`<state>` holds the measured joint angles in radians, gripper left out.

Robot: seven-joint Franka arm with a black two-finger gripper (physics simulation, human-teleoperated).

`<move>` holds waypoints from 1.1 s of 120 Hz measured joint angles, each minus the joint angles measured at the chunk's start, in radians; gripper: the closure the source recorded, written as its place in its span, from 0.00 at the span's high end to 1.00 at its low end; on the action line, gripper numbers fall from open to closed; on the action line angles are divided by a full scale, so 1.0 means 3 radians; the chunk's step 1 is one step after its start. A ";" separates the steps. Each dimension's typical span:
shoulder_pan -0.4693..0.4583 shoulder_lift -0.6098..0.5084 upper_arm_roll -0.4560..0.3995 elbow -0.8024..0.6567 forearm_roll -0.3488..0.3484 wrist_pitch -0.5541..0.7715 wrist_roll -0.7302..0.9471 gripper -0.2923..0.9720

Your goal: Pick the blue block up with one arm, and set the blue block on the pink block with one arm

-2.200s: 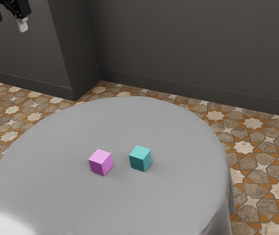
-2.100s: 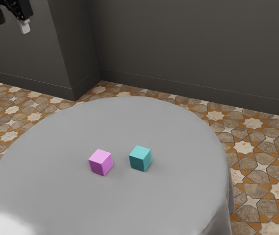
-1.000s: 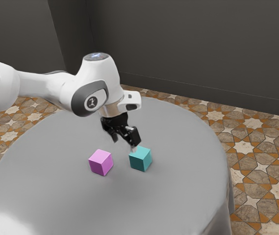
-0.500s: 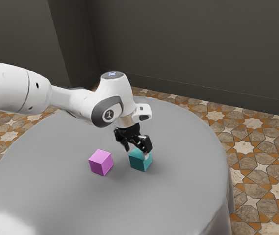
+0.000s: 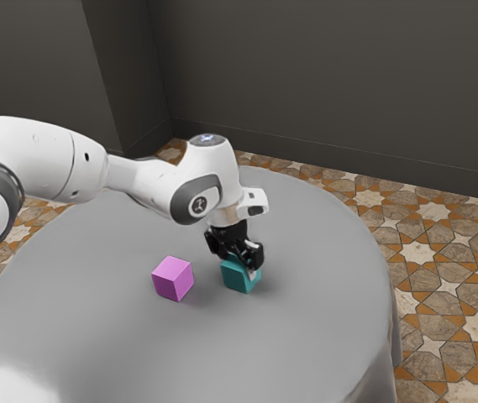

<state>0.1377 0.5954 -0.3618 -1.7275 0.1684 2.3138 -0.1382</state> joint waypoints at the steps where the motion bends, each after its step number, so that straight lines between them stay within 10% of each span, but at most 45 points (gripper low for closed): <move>1: -0.0005 0.0004 0.0005 0.0001 0.0004 -0.0002 -0.0002 0.56; 132: 0.0462 -0.0853 0.0019 -0.0455 0.0186 -0.0937 -0.0017 0.49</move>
<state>0.2762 0.3397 -0.3561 -1.8640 0.2242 2.0328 -0.1433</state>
